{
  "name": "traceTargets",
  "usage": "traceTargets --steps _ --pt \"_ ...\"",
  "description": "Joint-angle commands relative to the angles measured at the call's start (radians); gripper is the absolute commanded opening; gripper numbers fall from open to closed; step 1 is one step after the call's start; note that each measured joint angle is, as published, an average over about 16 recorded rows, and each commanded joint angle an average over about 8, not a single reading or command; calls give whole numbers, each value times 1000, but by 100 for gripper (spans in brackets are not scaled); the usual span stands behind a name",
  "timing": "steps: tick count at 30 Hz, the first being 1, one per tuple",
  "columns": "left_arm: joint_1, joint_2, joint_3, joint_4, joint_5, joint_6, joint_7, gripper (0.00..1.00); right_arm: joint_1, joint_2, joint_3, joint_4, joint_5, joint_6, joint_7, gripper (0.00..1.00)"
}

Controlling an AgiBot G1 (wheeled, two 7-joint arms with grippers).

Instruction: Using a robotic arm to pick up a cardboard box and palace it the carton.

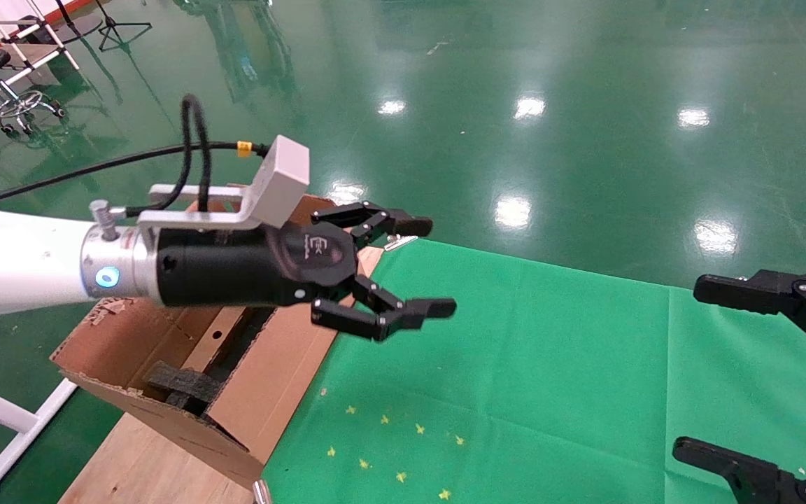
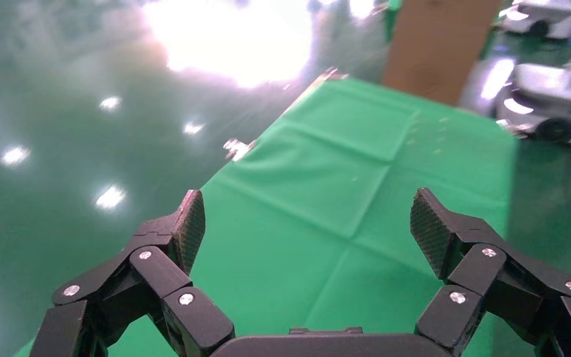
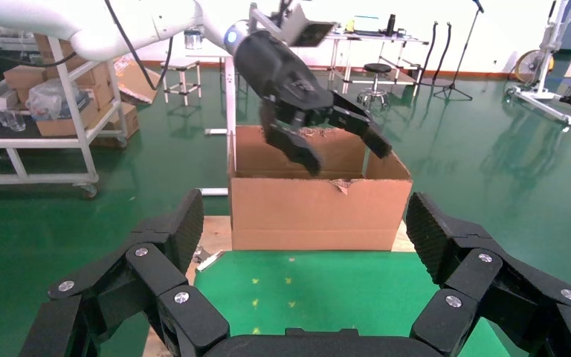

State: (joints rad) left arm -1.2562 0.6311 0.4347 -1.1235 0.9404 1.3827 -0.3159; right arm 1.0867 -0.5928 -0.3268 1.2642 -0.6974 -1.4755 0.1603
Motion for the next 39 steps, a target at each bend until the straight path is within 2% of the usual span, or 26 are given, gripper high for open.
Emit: traceTargets --steps 1,16,39 --pt "27 -3 -23 -24 -31 17 19 100 0 0 0 0 0 0 0 100" --pt "197 -22 -169 -176 -228 123 136 100 0 0 0 0 0 0 0 100" --pt "188 -21 -160 -166 -217 117 131 100 0 0 0 0 0 0 0 100"
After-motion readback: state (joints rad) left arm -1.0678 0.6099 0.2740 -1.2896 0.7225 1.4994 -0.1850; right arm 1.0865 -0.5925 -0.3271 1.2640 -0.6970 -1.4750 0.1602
